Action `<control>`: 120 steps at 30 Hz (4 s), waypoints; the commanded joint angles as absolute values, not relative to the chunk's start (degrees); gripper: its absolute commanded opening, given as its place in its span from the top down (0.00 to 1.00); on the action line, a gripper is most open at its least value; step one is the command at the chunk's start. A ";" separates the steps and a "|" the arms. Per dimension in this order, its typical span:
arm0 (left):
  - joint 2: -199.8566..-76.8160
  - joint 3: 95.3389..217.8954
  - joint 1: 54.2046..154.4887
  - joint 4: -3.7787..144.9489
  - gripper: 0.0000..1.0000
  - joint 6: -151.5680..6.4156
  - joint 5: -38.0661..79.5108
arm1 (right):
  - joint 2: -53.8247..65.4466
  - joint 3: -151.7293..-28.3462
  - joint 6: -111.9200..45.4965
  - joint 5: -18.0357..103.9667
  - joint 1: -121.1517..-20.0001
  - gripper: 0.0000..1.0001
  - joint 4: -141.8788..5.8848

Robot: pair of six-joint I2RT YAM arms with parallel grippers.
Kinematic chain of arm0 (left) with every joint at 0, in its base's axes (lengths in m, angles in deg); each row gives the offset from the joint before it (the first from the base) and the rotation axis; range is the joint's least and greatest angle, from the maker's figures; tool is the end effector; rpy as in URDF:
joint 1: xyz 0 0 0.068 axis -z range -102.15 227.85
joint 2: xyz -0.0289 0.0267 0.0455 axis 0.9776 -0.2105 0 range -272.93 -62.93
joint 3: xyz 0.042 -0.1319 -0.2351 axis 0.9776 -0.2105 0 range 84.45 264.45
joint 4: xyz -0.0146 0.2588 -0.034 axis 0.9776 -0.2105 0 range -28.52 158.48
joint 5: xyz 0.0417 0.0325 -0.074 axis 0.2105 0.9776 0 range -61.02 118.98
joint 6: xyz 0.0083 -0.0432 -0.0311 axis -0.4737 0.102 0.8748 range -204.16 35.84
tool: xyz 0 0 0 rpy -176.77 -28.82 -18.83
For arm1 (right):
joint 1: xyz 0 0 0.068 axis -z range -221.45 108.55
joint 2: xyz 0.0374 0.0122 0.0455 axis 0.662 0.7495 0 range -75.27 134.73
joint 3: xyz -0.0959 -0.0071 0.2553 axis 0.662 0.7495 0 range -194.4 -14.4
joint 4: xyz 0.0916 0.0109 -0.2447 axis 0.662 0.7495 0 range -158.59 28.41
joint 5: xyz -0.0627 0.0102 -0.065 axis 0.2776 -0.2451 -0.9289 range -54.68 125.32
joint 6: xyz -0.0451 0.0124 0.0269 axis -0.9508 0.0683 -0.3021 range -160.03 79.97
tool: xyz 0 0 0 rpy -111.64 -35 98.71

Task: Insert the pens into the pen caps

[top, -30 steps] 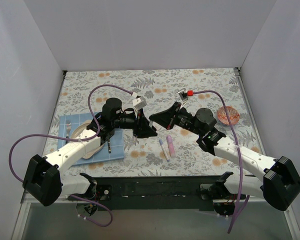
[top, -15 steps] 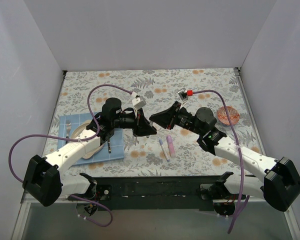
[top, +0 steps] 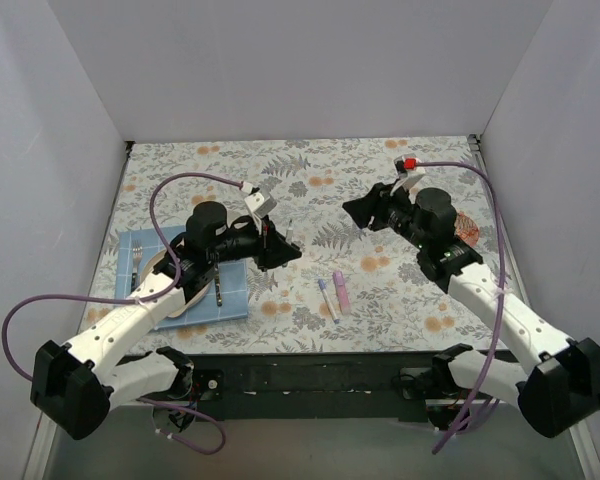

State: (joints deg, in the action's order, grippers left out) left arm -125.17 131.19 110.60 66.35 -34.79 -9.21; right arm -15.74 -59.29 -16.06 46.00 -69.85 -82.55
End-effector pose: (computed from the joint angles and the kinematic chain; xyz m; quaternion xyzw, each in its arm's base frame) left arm 0.1952 -0.1518 0.3087 0.0810 0.7826 -0.5655 0.2472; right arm 0.2143 0.1235 0.3358 -0.0927 0.7052 0.3681 0.5988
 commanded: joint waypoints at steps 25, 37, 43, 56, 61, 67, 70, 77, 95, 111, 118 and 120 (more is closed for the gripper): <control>-121.82 128.75 110.54 70.15 1.00 -35.90 -13.73 | 39.60 -101.06 -75.44 56.24 -56.65 0.51 -42.93; -123.22 129.01 110.45 70.24 1.00 -35.90 -13.82 | 42.68 -99.58 -77.73 54.84 -56.21 0.53 -44.24; -123.75 128.92 110.54 70.41 1.00 -35.64 -14.26 | 42.24 -97.81 -76.50 54.93 -56.13 0.55 -49.34; -121.99 128.40 110.45 71.55 1.00 -35.03 -14.52 | 41.54 -95.09 -72.46 46.48 -57.53 0.60 -48.73; -121.55 128.22 110.54 71.82 1.00 -34.67 -14.35 | 40.13 -92.72 -70.09 47.80 -58.85 0.70 -51.45; -120.59 127.78 110.45 71.91 1.00 -34.94 -12.86 | 39.25 -93.07 -64.56 43.59 -62.44 0.88 -48.82; -119.80 127.69 110.46 71.73 1.00 -35.02 -11.89 | 38.11 -91.93 -57.01 40.69 -64.82 0.94 -47.15; -116.55 126.73 110.54 71.91 1.00 -35.46 -5.56 | 30.74 -79.54 -36.27 27.63 -72.20 0.97 -45.49; -114.52 126.02 110.54 72.44 1.00 -35.73 -2.92 | 24.39 -76.37 -22.54 22.49 -76.52 0.77 -34.32; -115.66 126.11 110.54 72.88 1.00 -35.03 -4.15 | 27.38 -72.77 -24.55 23.11 -77.40 0.87 -37.74; -118.12 126.20 110.63 75.51 1.00 -28.19 -5.56 | 28.01 -69.34 -23.94 25.92 -77.48 0.99 -41.70; -119.43 126.20 110.63 75.51 1.00 -25.81 -5.38 | 26.43 -68.46 -23.85 25.66 -77.57 0.99 -41.70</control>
State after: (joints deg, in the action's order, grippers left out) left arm -118.26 126.16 110.60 73.63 -31.23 -4.53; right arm 23.16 -73.78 -25.22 22.24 -77.00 -37.46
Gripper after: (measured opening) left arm 0.146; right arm 0.056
